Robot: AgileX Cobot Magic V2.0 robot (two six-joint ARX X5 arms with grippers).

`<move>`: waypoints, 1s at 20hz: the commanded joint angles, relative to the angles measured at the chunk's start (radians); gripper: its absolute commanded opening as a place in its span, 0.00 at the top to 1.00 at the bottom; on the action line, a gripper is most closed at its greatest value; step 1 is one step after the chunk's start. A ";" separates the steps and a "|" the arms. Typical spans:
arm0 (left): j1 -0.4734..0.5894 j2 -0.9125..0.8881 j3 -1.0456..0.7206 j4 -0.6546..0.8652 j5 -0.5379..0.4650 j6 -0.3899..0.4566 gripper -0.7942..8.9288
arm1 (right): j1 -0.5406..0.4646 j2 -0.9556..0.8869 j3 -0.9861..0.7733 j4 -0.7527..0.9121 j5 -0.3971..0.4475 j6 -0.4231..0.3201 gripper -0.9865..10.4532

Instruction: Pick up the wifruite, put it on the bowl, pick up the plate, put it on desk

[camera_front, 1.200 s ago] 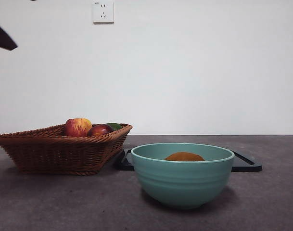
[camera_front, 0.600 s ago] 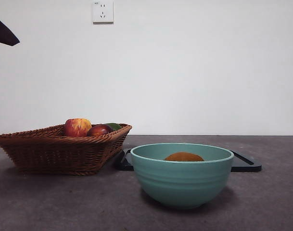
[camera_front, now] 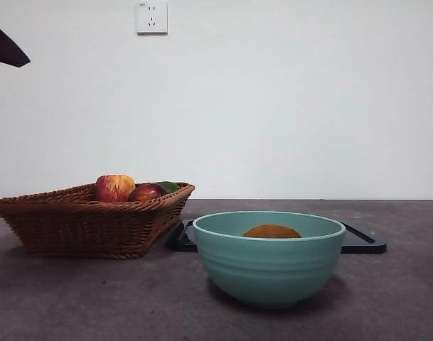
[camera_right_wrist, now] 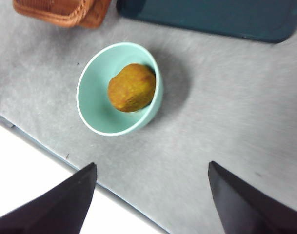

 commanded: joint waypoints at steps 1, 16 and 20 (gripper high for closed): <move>-0.005 0.005 0.011 0.007 0.005 0.020 0.54 | 0.045 0.056 -0.024 0.084 0.006 0.061 0.60; -0.005 0.005 0.011 0.007 0.005 0.020 0.54 | 0.308 0.428 -0.037 0.420 0.253 0.166 0.63; -0.005 0.005 0.011 0.006 0.005 0.020 0.54 | 0.354 0.507 -0.037 0.489 0.318 0.193 0.72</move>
